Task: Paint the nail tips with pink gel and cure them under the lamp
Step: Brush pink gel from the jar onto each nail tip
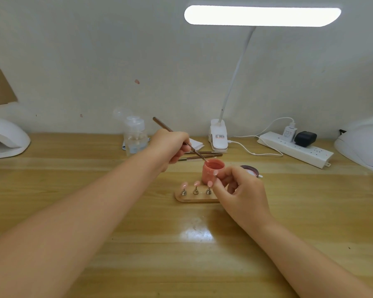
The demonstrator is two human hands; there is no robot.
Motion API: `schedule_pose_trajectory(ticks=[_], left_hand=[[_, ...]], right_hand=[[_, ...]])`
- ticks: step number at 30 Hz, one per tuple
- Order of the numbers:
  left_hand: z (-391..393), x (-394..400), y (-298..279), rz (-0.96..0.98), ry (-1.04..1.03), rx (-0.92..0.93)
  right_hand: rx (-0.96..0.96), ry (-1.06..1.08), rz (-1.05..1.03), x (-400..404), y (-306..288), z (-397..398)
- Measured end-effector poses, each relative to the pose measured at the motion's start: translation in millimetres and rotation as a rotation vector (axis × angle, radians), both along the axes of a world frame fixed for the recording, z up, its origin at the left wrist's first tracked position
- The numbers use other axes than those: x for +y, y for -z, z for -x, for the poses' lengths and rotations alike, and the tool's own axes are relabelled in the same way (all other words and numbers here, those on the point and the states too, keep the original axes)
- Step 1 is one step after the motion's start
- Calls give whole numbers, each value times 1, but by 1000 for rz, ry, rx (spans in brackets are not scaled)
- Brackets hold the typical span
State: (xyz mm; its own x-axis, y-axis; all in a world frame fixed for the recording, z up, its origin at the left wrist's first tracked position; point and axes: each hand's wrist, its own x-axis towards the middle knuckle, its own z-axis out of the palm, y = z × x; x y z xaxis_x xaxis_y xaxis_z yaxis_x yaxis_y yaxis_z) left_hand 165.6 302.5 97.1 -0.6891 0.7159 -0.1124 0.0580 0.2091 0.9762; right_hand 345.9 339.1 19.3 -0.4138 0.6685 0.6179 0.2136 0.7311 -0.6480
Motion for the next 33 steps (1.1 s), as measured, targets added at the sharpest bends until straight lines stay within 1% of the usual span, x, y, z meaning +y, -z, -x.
schedule_pose_trajectory(ticks=[4,6,9,12,15,18,22,26,30,33], left_hand=[[7,-5,7,0,-47,10],[9,-7,9,-31,-61,1],[7,-13,10,-124,-49,-67],[-2,-26,13,-278,-10,-94],[-14,-48,20,-430,73,16],[-29,-69,26,-532,145,106],[-43,-94,38,-551,197,262],[-51,-108,45,-576,213,464],[-55,-112,46,-617,187,512],[-58,-114,47,-605,193,547]], right_hand=[[-1,-5,-1,0,0,0],[-4,-7,1,0,0,0],[-4,-7,6,0,0,0],[4,4,11,2,1,0],[53,-18,43,3,2,1],[88,-55,50,3,2,0],[127,-77,50,0,-4,-1],[201,-133,54,-5,-15,0],[202,-132,41,-6,-18,0],[208,-138,43,-6,-18,1]])
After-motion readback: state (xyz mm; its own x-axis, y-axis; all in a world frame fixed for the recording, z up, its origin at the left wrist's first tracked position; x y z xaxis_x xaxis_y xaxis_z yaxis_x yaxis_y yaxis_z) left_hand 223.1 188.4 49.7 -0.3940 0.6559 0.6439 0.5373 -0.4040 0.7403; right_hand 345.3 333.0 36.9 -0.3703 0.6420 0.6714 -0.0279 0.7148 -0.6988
